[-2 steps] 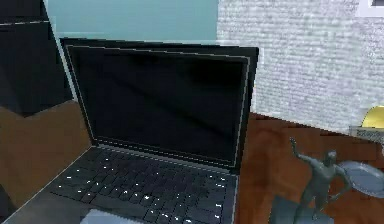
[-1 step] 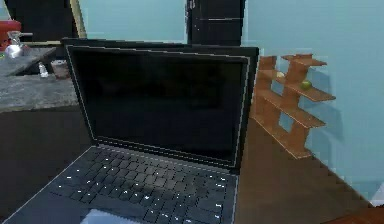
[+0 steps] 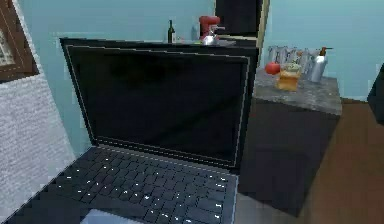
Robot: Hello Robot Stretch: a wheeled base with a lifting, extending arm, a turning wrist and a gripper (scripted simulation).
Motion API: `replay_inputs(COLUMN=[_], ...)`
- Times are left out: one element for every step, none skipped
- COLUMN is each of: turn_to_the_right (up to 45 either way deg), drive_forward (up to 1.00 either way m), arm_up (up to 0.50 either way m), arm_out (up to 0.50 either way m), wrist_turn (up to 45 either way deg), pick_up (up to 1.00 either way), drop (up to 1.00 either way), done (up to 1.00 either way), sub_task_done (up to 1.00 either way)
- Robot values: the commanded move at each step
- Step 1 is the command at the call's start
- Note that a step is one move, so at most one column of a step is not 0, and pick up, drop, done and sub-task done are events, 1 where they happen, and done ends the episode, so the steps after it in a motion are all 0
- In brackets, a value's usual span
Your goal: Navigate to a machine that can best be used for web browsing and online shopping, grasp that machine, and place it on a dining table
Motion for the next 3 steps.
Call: replay_inputs(turn_to_the_right=[-45.0,-33.0,45.0], drive_forward=[0.0,0.0,0.0], arm_up=[0.0,0.0,0.0], arm_out=[0.0,0.0,0.0], wrist_turn=[0.0,0.0,0.0], pick_up=[0.0,0.0,0.0], drop=[0.0,0.0,0.0], done=[0.0,0.0,0.0], sub_task_done=[0.0,0.0,0.0])
